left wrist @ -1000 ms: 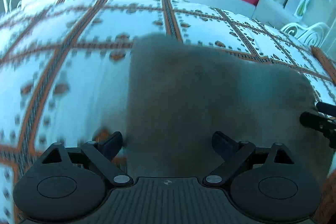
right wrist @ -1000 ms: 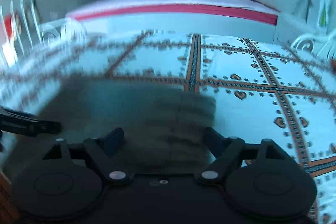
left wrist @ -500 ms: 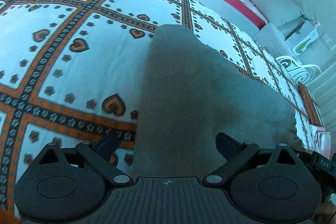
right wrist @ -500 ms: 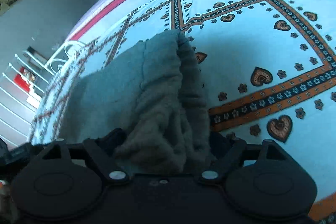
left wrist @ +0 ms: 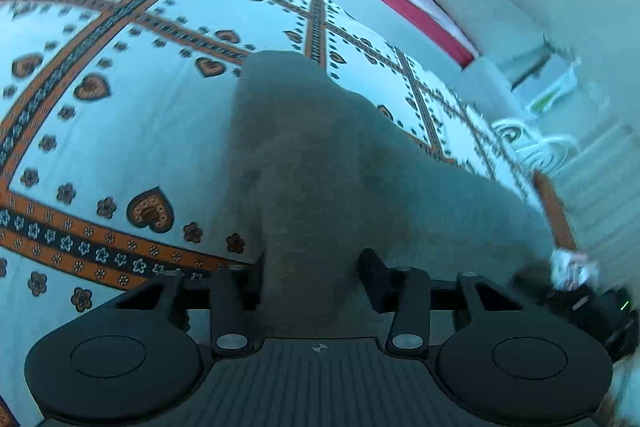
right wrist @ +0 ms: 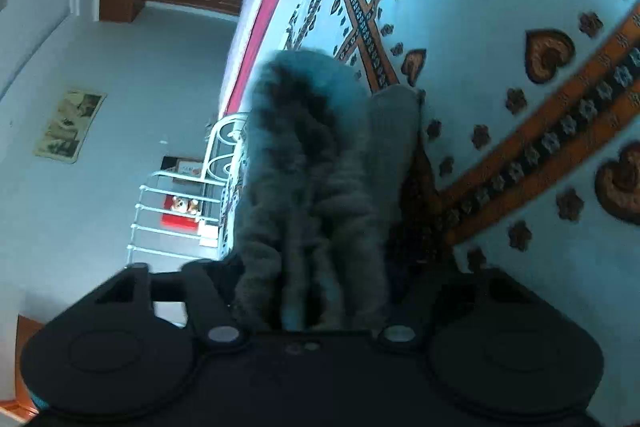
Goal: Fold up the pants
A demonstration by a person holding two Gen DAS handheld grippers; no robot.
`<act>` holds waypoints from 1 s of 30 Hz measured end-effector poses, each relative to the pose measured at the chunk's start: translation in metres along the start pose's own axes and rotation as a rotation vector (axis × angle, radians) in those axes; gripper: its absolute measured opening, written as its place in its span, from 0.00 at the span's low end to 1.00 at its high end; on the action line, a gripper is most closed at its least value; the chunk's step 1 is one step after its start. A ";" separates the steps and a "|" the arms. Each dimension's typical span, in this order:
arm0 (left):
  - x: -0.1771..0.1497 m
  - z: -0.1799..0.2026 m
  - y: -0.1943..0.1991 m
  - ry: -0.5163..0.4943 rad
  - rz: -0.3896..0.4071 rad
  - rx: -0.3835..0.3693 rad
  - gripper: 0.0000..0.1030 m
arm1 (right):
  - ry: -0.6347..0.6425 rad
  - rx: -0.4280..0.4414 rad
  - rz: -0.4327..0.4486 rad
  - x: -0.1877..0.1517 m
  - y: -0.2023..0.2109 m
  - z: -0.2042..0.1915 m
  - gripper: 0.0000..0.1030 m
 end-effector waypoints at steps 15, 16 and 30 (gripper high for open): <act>0.056 0.044 0.023 -0.098 0.234 -0.031 0.32 | 0.144 0.010 0.124 0.025 0.002 -0.073 0.37; 0.067 0.045 0.021 -0.100 0.246 -0.029 0.32 | 0.149 0.016 0.128 0.036 -0.001 -0.077 0.37; 0.117 0.022 -0.083 -0.160 0.136 0.175 0.62 | 0.190 -0.168 0.063 0.127 -0.076 -0.031 0.59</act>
Point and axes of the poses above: each gripper's, at about its wrist camera, not at the fingertips, and y roughly against the way its jaws point, z to its right, x to its top, the point moved 5 cm from there along -y, roughly the way its jaws point
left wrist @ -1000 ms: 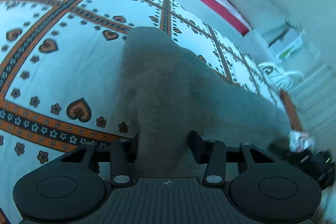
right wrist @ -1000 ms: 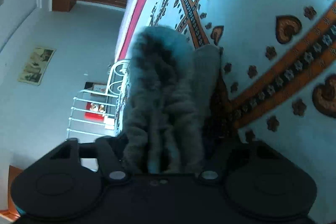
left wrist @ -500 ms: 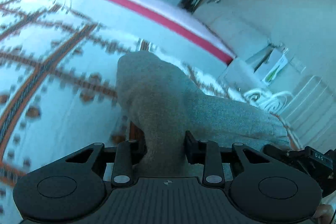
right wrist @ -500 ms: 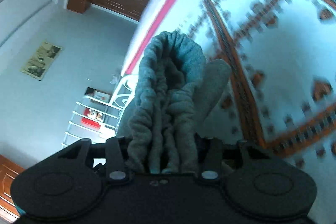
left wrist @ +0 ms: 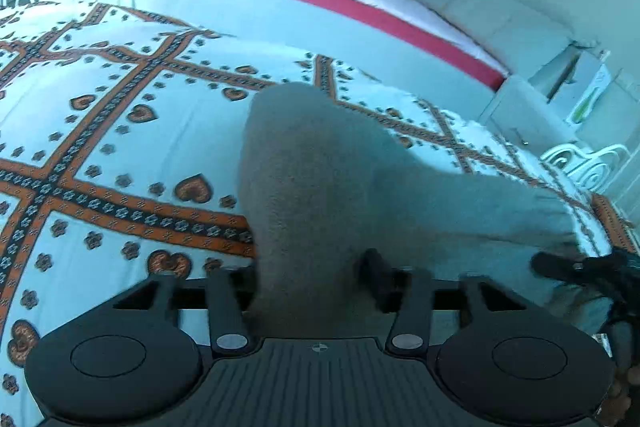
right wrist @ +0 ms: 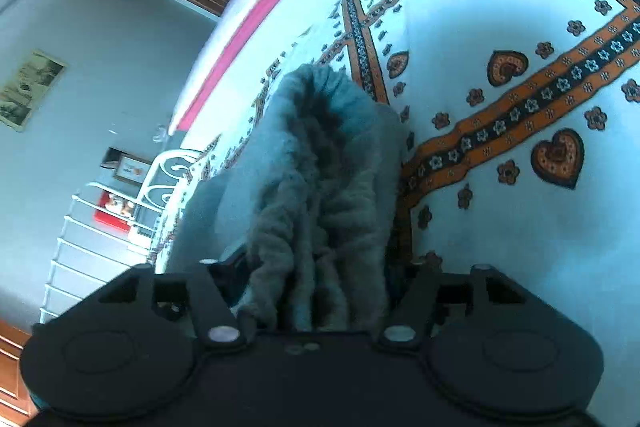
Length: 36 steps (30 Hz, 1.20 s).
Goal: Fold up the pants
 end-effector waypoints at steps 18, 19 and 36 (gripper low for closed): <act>-0.037 0.041 0.029 -0.261 -0.008 0.005 0.82 | 0.391 -0.244 0.135 -0.026 0.004 -0.097 0.22; -0.040 0.043 0.031 -0.285 -0.007 0.007 0.82 | 0.442 -0.274 0.140 -0.035 0.004 -0.092 0.15; -0.058 0.023 0.130 -0.142 -0.005 0.138 1.00 | 0.375 -0.292 0.227 -0.076 0.079 -0.095 0.52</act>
Point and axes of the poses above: each gripper's, at about its wrist camera, not at the fingertips, and y roughly against the way its jaws point, z to its right, x to its top, the point moved 5 cm from there along -y, roughly the way its jaws point
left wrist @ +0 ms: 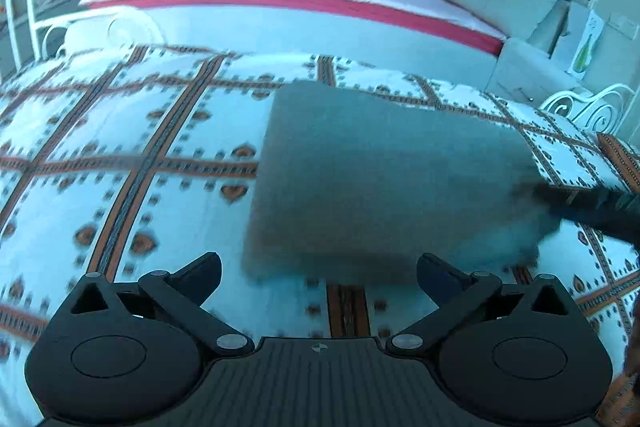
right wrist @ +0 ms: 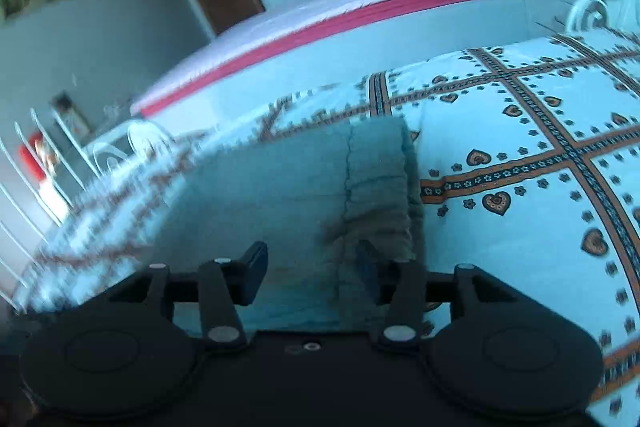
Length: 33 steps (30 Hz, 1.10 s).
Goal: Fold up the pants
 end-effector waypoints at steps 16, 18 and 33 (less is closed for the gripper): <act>-0.024 0.047 0.212 -0.033 0.228 0.108 1.00 | 0.125 0.059 0.230 -0.039 0.212 -0.076 0.94; -0.026 0.053 0.235 -0.022 0.244 0.103 1.00 | 0.177 0.047 0.252 -0.040 0.232 -0.088 0.94; -0.019 0.078 0.312 -0.148 0.366 0.120 1.00 | 0.286 0.010 0.338 -0.047 0.286 -0.114 0.94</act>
Point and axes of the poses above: each gripper's, at about its wrist camera, not at the fingertips, and y roughly against the way its jaws point, z to its right, x to its top, the point moved 5 cm from there along -y, roughly the way its jaws point
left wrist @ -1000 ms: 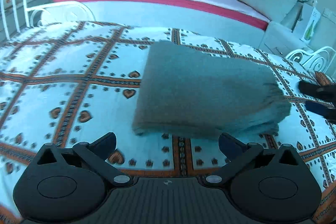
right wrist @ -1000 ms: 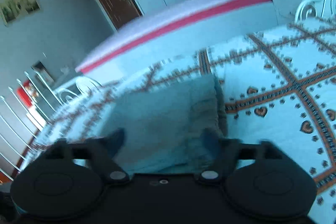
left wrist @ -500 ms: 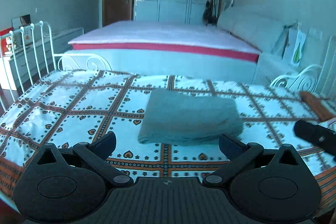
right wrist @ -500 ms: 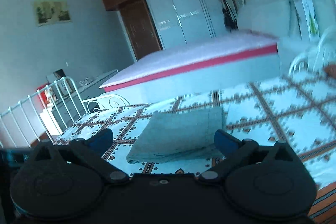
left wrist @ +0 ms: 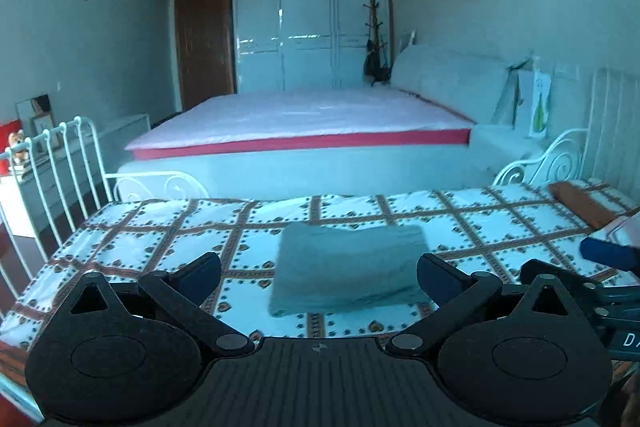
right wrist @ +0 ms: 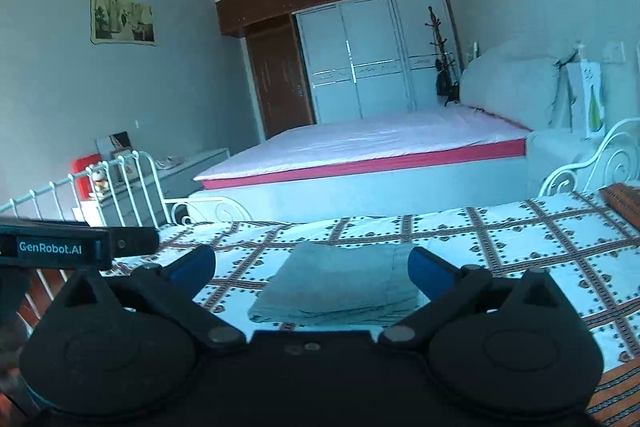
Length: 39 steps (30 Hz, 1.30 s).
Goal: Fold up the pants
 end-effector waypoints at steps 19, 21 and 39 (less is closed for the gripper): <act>-0.016 0.000 -0.022 0.022 -0.047 0.049 1.00 | 0.006 -0.045 -0.017 -0.004 -0.010 -0.005 0.94; -0.018 0.001 -0.024 0.022 -0.057 0.041 1.00 | 0.008 -0.052 -0.019 -0.003 -0.011 -0.004 0.94; -0.032 0.002 -0.034 0.024 -0.093 0.031 1.00 | 0.013 -0.090 -0.021 -0.001 -0.014 -0.004 0.94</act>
Point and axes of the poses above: each gripper's, at about its wrist camera, not at the fingertips, and y roughly against the way its jaws point, z to its right, x to its top, the point moved 5 cm from there along -y, roughly the way its jaws point
